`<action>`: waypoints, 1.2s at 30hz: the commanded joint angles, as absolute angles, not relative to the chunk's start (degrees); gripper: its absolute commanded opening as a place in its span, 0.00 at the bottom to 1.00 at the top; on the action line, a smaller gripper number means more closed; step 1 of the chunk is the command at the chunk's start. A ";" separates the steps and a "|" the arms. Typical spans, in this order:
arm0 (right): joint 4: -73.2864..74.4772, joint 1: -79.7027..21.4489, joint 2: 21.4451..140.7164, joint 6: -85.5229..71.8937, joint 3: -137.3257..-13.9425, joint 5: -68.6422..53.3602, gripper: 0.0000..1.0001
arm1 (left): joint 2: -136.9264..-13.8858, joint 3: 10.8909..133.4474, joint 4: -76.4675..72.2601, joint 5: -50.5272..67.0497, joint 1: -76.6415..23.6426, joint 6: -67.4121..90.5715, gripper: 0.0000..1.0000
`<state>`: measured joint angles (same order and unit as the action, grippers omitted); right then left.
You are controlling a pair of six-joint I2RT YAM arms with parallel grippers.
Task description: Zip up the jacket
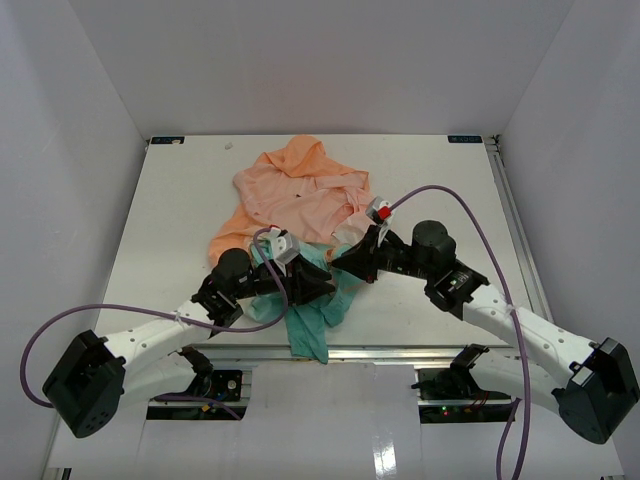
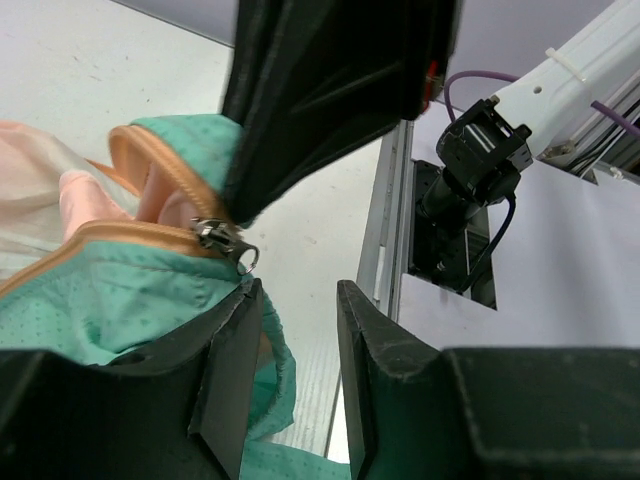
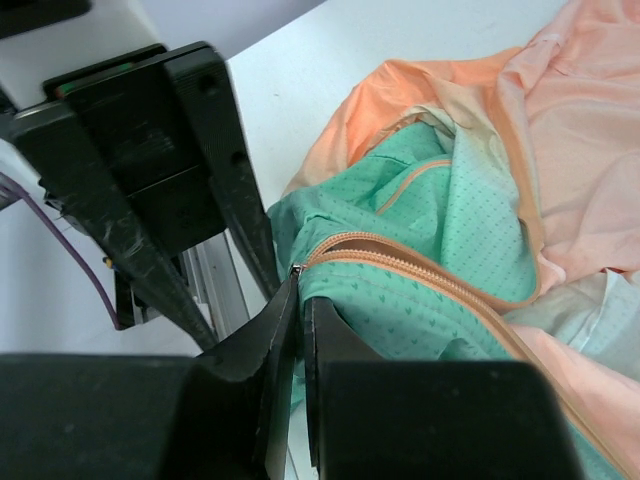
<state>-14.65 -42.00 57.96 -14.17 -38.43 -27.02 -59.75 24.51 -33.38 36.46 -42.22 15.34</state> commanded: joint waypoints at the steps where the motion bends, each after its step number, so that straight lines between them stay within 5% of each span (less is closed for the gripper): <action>1: -23.11 -42.01 55.69 -16.93 -36.44 -29.35 0.08 | -58.35 26.87 -32.27 35.09 -42.28 17.97 0.49; 13: -24.74 -42.25 55.02 -17.93 -33.55 -29.03 0.08 | -45.73 25.71 -20.01 26.18 -42.28 19.33 0.63; 24: -23.71 -42.19 56.35 -22.44 -35.79 -28.37 0.08 | -44.73 29.93 -8.77 18.45 -45.93 10.70 0.51; 36: -21.36 -42.27 56.86 -27.60 -37.18 -23.38 0.08 | -47.30 32.09 -3.87 4.11 -53.45 -4.31 0.49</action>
<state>-20.38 -42.02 56.97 -25.40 -33.98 -25.66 -47.11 31.16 -4.75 11.43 -51.71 1.32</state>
